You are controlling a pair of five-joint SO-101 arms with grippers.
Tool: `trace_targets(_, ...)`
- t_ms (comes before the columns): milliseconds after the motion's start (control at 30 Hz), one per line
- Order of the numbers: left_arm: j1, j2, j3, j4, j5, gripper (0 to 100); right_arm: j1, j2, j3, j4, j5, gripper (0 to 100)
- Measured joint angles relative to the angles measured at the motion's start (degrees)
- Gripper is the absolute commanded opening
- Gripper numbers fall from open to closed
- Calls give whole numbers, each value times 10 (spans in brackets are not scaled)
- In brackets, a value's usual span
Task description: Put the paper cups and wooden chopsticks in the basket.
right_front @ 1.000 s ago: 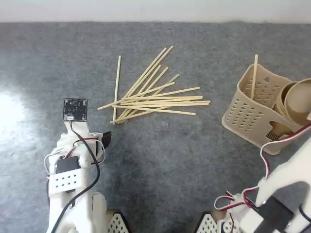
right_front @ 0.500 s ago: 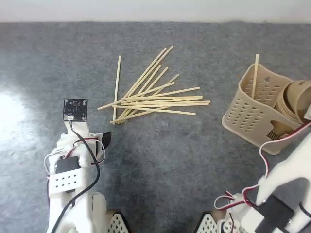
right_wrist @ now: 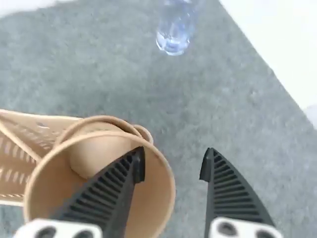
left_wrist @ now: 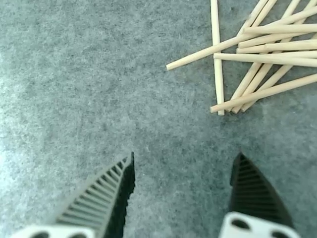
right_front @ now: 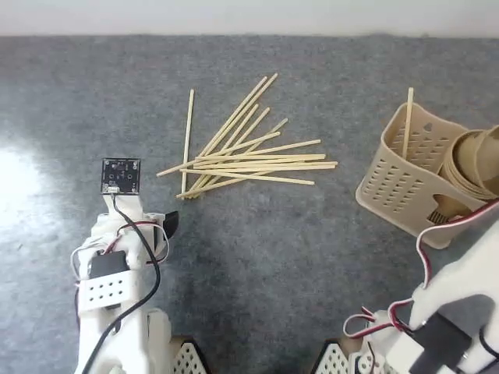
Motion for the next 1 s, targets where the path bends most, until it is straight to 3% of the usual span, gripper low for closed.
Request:
trace_targets(233,0,0,0,0,0,301,-54,0,-24,-4,0,193)
trace_targets(533,0,0,0,0,0,301,-63,48,-25,-23,0,191)
trace_targets(700,0,0,0,0,0,301,-63,46,-25,-20,0,0)
trace_targets(1000,0,0,0,0,0,301,-63,69,85,-62,0,7)
